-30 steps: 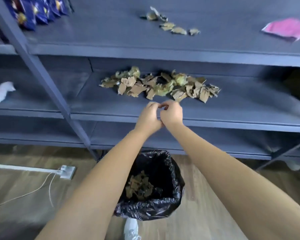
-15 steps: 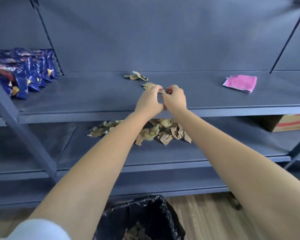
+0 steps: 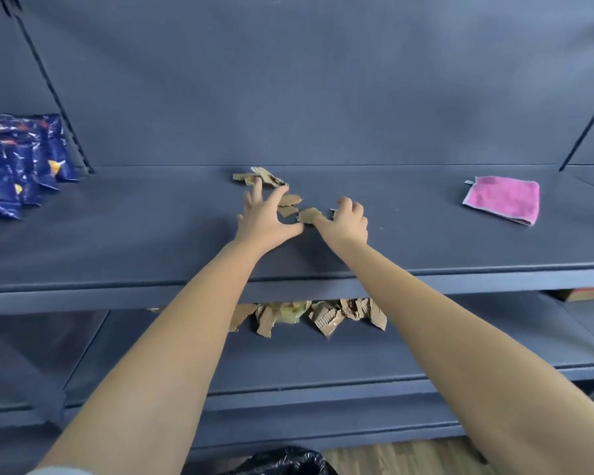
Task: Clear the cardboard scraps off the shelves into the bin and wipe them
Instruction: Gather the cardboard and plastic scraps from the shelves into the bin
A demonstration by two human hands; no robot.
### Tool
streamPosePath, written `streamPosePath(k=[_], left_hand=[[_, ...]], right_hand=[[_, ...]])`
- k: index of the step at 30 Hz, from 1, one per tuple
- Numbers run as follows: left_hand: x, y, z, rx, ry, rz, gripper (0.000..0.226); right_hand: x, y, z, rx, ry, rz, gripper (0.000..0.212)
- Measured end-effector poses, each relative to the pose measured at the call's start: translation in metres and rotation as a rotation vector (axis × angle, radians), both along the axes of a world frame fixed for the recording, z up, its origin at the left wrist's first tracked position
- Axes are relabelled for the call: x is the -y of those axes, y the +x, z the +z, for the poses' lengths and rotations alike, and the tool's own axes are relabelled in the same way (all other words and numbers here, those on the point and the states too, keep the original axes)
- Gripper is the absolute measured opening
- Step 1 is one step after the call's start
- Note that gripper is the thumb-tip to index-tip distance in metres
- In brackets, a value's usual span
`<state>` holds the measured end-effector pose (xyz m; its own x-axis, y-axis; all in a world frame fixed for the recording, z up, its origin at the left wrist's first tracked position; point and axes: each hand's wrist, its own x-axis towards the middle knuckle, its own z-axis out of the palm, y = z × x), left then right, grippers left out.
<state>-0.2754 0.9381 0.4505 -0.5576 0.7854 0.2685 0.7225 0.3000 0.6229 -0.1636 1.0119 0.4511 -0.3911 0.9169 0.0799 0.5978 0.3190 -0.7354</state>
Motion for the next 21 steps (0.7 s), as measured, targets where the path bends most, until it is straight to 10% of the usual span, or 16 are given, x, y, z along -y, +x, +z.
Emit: streamPosePath(k=[15, 21], left_hand=[[-0.093, -0.072, 0.006, 0.027, -0.118, 0.353, 0.084], [-0.121, -0.074, 0.003, 0.003, -0.254, 0.361, 0.087]], right_hand=[[-0.068, -0.070, -0.005, 0.484, 0.187, 0.228, 0.100], [-0.075, -0.073, -0.011, 0.456, 0.195, 0.274, 0.081]])
